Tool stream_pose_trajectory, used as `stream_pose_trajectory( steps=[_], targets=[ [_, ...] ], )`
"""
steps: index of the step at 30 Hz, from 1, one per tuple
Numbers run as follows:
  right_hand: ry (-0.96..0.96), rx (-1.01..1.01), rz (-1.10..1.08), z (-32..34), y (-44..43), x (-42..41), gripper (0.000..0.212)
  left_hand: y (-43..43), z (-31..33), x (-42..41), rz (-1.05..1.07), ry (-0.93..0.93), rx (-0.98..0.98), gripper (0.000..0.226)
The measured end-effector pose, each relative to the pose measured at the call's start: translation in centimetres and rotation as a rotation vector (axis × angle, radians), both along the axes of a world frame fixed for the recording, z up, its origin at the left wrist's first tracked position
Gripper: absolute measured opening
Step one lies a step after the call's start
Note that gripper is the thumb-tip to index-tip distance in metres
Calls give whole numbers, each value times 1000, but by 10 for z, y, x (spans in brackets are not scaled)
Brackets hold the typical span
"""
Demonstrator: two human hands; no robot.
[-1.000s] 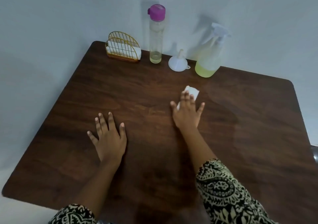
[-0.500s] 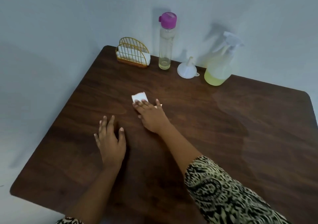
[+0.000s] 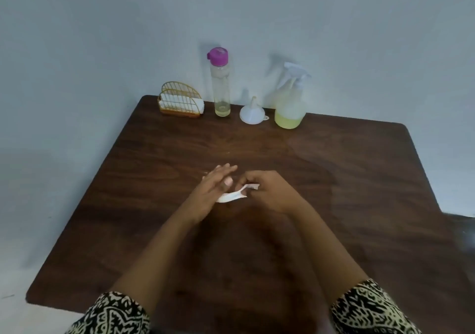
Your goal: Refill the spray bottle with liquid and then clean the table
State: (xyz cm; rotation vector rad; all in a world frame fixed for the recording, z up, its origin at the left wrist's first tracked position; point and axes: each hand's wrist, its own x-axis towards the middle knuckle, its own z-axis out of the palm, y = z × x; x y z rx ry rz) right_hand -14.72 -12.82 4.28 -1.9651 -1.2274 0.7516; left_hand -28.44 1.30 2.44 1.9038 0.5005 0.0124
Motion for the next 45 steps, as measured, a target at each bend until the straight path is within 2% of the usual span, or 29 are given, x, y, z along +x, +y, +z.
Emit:
stream_pose_trajectory(
  steps=[2,4,8,11,15,17,23,26,30,33,35,37,41,43,45],
  targets=[
    [78,0,-37,25,-32,-3,17,-21,22,2,-66,-43,-190,46],
    [124,36,-84,46,-63,-6,17,-42,36,4,-168,-34,-288,47],
    [223,165,-272,74,-133,-9,20,-92,55,12,-269,-18,-487,24],
    [310,244,-390,86,-189,-4,24,-136,57,25,-236,40,-626,29],
    [376,288,-533,84,-258,19,25,-200,56,59,-73,137,-871,23],
    [386,280,-650,75,-297,46,24,-235,51,91,39,153,-901,14],
    [585,289,-918,33,-400,164,21,-357,18,225,233,92,-742,16],
    [481,204,-1070,1,-455,237,20,-427,-9,300,234,95,-567,16],
    [369,-5,-1233,-62,-516,311,23,-491,-53,386,188,173,-362,25],
    [314,-135,-1279,-111,-540,353,18,-521,-102,446,202,289,-313,27],
    [310,-196,-1300,-144,-549,379,22,-536,-139,484,200,390,-303,24],
    [313,-258,-1271,-178,-555,404,28,-548,-174,517,119,481,-271,32],
    [304,-400,-1075,-236,-565,437,46,-560,-217,555,-72,563,-192,47],
    [272,-429,-1058,-252,-572,439,47,-561,-225,559,-67,570,-161,49],
    [228,-424,-1071,-256,-576,432,41,-561,-219,553,20,509,-220,45]
  ],
)
